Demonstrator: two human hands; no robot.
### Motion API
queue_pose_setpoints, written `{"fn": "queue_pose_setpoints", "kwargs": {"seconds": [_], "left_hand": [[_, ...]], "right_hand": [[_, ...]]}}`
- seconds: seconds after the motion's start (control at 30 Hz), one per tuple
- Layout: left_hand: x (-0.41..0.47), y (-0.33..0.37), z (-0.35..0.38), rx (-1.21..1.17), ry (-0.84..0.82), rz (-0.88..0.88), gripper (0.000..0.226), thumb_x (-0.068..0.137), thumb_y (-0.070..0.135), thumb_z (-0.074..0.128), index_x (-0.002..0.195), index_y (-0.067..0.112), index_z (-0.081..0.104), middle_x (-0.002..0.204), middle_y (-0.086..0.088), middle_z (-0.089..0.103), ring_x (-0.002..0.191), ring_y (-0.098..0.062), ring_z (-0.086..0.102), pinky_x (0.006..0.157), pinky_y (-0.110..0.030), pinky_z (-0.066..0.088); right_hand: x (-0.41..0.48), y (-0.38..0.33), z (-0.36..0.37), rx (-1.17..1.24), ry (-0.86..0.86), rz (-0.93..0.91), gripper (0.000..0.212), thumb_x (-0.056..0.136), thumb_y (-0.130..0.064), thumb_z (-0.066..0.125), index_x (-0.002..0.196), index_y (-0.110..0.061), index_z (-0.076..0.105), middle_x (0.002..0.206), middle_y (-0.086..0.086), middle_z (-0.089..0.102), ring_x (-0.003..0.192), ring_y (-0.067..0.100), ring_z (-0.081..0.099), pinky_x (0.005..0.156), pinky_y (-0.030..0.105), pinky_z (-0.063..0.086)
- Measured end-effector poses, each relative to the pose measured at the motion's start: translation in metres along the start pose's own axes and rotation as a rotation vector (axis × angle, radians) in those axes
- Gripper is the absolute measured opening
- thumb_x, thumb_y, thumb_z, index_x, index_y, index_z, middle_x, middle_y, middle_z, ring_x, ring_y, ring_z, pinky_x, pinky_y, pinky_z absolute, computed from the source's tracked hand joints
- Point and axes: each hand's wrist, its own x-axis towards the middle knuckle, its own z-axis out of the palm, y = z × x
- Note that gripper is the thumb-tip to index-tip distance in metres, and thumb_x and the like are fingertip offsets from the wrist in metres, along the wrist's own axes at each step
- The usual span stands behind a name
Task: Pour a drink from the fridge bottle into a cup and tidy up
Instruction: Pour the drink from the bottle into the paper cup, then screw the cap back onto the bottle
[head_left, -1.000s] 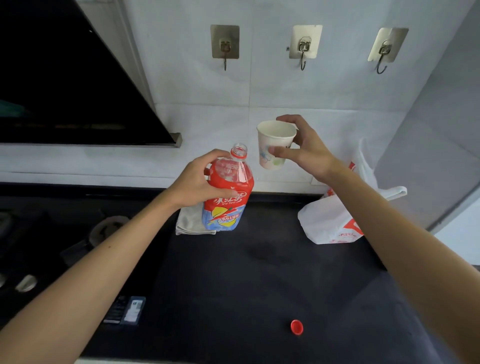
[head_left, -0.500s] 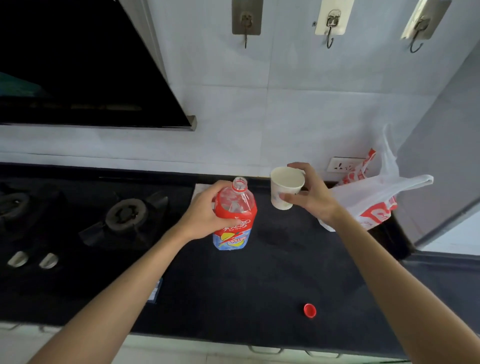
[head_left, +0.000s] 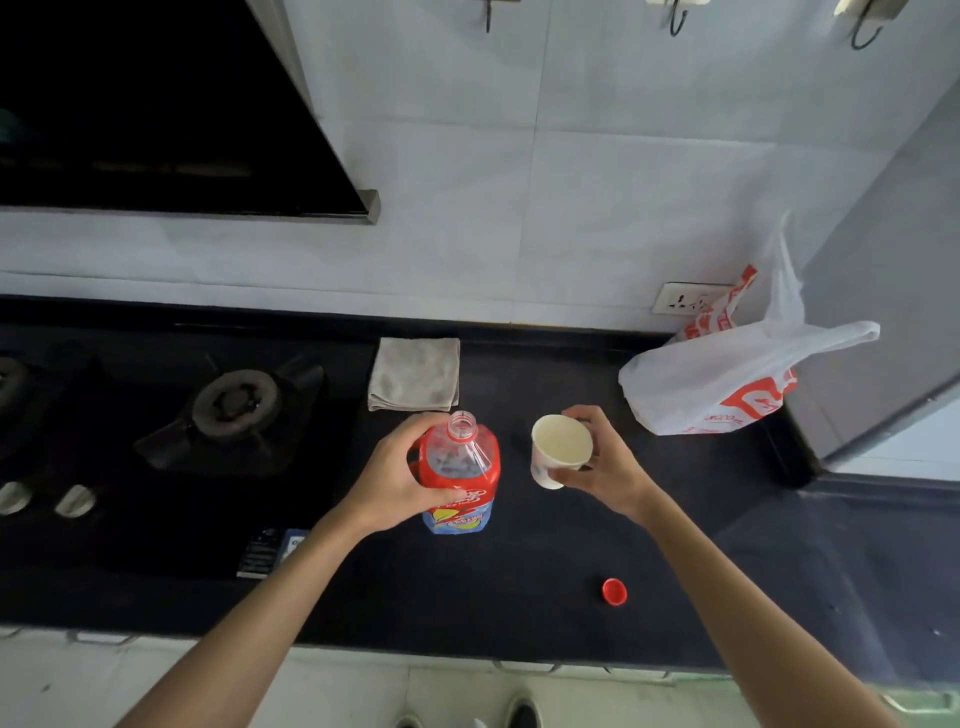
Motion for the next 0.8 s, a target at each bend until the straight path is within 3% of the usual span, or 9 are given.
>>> {"fn": "queue_pose_setpoints", "kwargs": {"seconds": [0.47, 0.6, 0.8], "left_hand": [[-0.022, -0.02, 0.031, -0.023, -0.03, -0.022, 0.075, 0.064, 0.018, 0.092, 0.129, 0.022, 0.055, 0.127, 0.01, 0.06, 0.122, -0.013, 0.058, 0.089, -0.037, 0.06], [-0.029, -0.023, 0.038, -0.018, -0.005, -0.014, 0.075, 0.063, 0.025, 0.091, 0.128, 0.025, 0.054, 0.126, 0.015, 0.058, 0.124, -0.015, 0.056, 0.088, -0.037, 0.06], [-0.033, -0.025, 0.045, -0.008, -0.02, 0.011, 0.073, 0.063, 0.019, 0.093, 0.126, 0.024, 0.056, 0.125, 0.012, 0.059, 0.123, -0.017, 0.057, 0.087, -0.035, 0.06]], "right_hand": [[-0.022, 0.054, 0.034, -0.097, -0.066, 0.085, 0.077, 0.063, -0.007, 0.088, 0.118, -0.031, 0.039, 0.117, -0.012, 0.049, 0.11, 0.01, 0.053, 0.079, 0.014, 0.053], [-0.026, 0.062, 0.04, -0.103, -0.058, 0.075, 0.077, 0.061, -0.009, 0.089, 0.115, -0.031, 0.039, 0.116, -0.012, 0.049, 0.109, 0.011, 0.053, 0.078, 0.014, 0.051], [-0.031, 0.068, 0.051, -0.098, -0.06, 0.061, 0.074, 0.062, -0.01, 0.088, 0.115, -0.031, 0.04, 0.116, -0.012, 0.049, 0.108, 0.012, 0.054, 0.076, 0.014, 0.051]]}}
